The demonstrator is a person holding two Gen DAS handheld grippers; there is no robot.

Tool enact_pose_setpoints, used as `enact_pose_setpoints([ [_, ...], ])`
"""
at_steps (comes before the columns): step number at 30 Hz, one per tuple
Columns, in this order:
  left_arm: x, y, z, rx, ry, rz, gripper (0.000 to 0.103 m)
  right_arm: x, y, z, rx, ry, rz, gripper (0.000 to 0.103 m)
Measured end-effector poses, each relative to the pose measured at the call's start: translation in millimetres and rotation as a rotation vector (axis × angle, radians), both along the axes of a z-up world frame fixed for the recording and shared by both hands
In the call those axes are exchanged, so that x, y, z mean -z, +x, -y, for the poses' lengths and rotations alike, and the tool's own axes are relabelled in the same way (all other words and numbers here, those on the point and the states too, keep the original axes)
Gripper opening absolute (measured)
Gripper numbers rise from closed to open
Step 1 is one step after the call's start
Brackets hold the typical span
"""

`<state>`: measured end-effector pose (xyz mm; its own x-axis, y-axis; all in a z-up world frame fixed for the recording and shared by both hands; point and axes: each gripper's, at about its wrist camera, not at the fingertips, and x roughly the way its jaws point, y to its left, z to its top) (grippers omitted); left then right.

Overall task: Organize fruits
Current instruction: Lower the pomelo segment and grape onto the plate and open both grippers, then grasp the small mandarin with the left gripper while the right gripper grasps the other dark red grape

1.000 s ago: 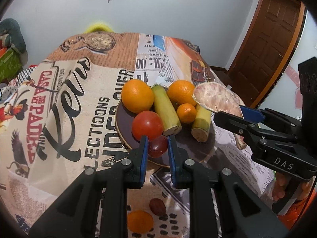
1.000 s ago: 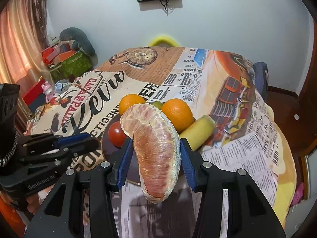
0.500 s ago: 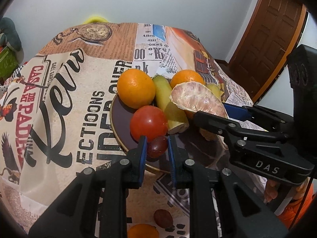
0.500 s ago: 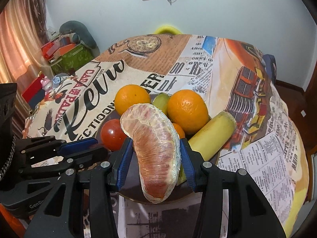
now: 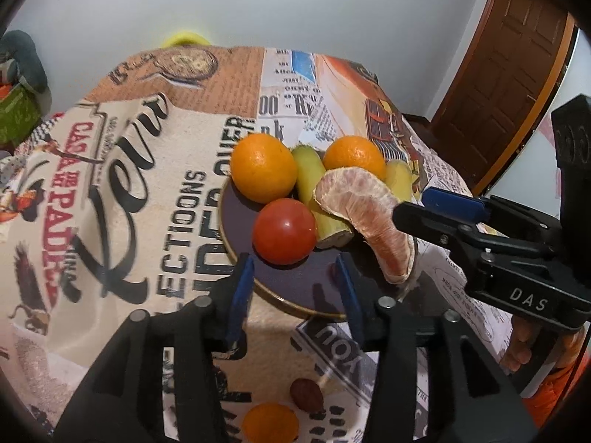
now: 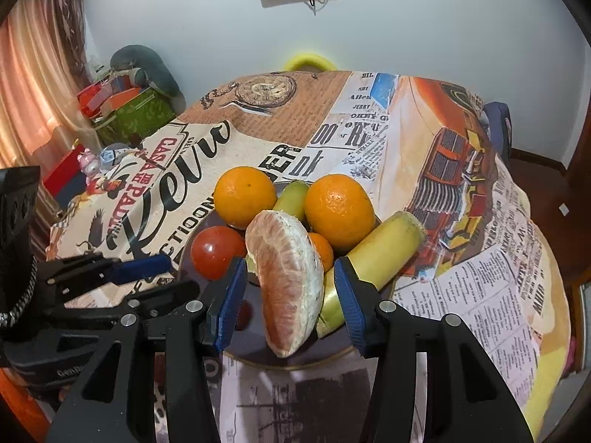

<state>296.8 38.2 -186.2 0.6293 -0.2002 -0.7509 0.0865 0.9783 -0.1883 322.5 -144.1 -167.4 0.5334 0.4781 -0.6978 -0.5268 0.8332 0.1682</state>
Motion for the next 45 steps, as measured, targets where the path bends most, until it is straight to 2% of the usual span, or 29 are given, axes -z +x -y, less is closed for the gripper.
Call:
enact_pose_setpoints([
  [9,-30,-37,-17,-0.045,0.031,0.044,0.047,-20,-30,7,-0.006,-0.007,0.033,0.046],
  [18,-43,-74,-25,-0.063,0.051,0.061,0.047,-33,-66,3,-0.027,-0.025,0.055,0.048],
  [27,-17,-96,-22,-0.045,0.038,-0.015,0.047,-37,-96,-2,-0.046,-0.043,0.069,0.052],
  [37,26,-92,-8,-0.01,0.024,-0.112,0.047,-11,-103,-4,-0.054,-0.073,0.006,0.052],
  [41,33,-89,-5,-0.003,0.039,-0.111,0.042,-1,-100,-6,-0.054,-0.075,-0.021,0.052],
  [43,34,-87,-7,-0.007,0.046,-0.103,0.038,5,-97,-9,-0.061,-0.075,-0.038,0.052],
  [44,34,-87,-8,-0.01,0.048,-0.099,0.032,8,-97,-10,-0.063,-0.074,-0.046,0.052],
  [45,34,-86,-9,-0.007,0.043,-0.096,0.032,11,-96,-12,-0.066,-0.072,-0.057,0.052],
])
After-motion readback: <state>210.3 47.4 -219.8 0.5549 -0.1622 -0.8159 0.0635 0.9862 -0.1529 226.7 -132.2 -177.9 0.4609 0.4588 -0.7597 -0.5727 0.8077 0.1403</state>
